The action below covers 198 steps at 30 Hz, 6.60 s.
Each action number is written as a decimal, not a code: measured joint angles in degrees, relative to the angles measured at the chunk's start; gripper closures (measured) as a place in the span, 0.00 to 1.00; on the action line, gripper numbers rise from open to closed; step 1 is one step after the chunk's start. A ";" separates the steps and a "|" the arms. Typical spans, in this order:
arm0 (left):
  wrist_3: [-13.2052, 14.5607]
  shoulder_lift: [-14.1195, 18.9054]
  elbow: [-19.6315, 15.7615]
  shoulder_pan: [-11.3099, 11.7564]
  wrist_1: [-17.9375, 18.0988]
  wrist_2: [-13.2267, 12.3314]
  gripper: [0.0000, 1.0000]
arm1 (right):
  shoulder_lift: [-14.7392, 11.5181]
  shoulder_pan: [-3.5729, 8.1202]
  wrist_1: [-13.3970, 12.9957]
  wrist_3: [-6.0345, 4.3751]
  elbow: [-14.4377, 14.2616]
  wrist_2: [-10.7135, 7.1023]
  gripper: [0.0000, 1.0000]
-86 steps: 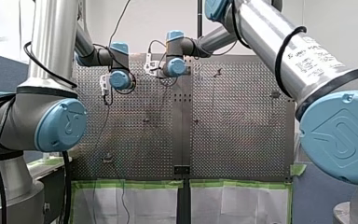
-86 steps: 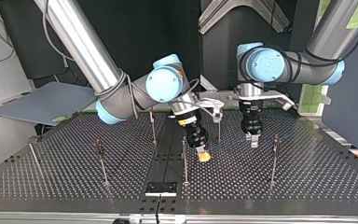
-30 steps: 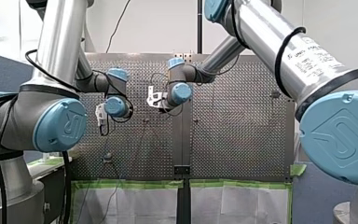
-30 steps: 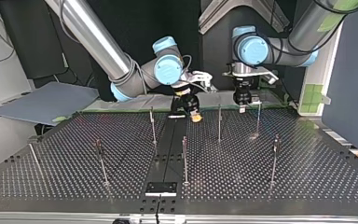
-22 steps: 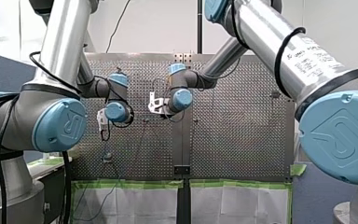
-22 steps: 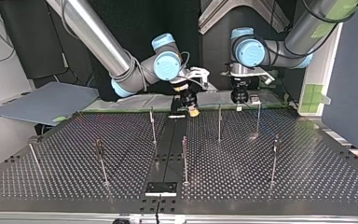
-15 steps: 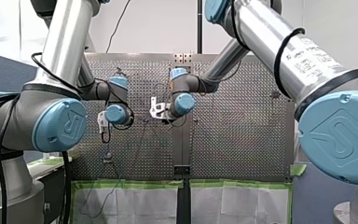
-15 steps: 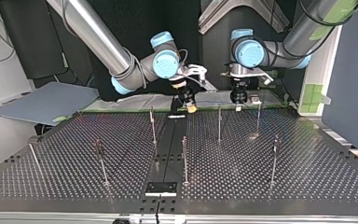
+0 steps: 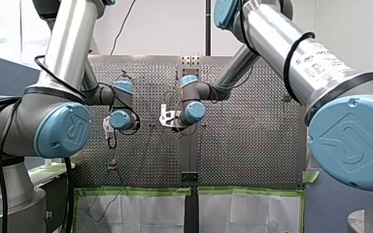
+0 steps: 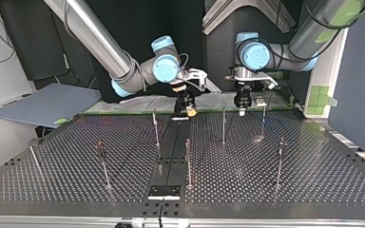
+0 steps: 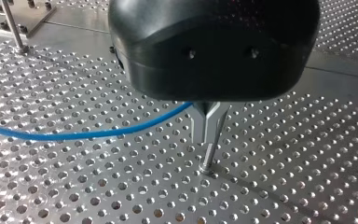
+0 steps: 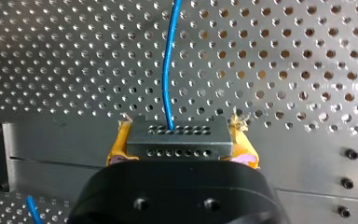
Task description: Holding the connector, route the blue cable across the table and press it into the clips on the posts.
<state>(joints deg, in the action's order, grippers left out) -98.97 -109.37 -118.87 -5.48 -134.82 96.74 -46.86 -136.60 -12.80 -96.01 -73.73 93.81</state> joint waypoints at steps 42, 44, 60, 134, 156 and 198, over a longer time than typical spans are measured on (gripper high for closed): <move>-0.30 -0.64 2.57 0.01 -5.32 2.12 1.00 | -2.92 2.08 1.55 -0.36 0.97 -1.62 1.00; -0.25 -0.25 2.23 0.01 -5.56 2.18 1.00 | -3.07 1.95 2.15 -0.32 0.94 -1.41 1.00; -1.88 -0.25 0.37 0.01 -2.28 1.38 1.00 | -3.14 1.29 3.60 -0.48 -0.57 -0.93 1.00; -1.72 -5.76 9.95 0.45 -14.25 -0.88 0.00 | -0.53 7.12 0.03 -0.80 0.35 -2.24 1.00; 0.68 1.55 3.97 -2.89 -15.70 2.33 0.00 | -0.56 7.26 0.14 -0.78 -0.14 -2.26 1.00; -2.25 -2.77 11.10 -16.24 -13.02 9.21 0.00 | -0.55 7.70 -0.05 -1.08 -0.15 -2.15 1.00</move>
<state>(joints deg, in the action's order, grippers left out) -101.22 -112.14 -107.77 -21.72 -147.84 105.95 -47.41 -128.90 -12.85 -97.08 -73.88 91.66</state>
